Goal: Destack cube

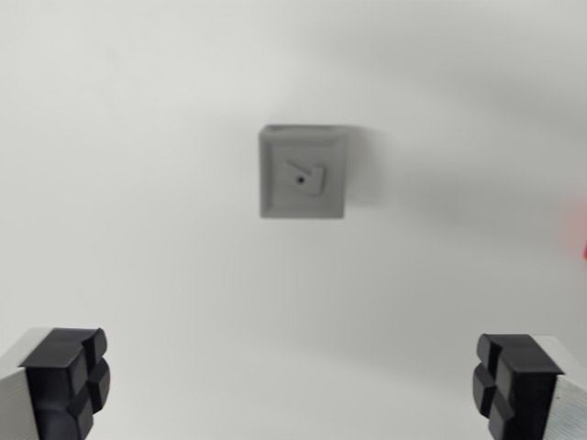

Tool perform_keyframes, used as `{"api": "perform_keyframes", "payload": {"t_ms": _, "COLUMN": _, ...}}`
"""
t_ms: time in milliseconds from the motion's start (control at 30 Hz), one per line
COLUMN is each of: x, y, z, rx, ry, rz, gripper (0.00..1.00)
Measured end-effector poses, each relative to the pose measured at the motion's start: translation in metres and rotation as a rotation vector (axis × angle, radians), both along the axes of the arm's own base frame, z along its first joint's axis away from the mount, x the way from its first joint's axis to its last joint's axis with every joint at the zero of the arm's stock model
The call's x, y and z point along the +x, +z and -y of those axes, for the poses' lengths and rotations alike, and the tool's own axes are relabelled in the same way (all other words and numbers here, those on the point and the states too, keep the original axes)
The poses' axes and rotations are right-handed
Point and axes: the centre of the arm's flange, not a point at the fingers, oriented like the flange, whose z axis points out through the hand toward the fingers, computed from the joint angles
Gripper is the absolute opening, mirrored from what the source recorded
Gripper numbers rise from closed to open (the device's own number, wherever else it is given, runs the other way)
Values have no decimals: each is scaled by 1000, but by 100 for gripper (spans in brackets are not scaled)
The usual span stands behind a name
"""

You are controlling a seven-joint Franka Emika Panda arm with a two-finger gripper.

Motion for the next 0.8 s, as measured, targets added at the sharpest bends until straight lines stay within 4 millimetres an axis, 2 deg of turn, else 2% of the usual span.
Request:
{"api": "perform_keyframes", "payload": {"t_ms": 433, "x": 0, "y": 43, "z": 0, "rx": 1, "ry": 0, "rz": 0, "gripper": 100}}
{"api": "perform_keyframes", "payload": {"t_ms": 800, "x": 0, "y": 63, "z": 0, "rx": 1, "ry": 0, "rz": 0, "gripper": 100}}
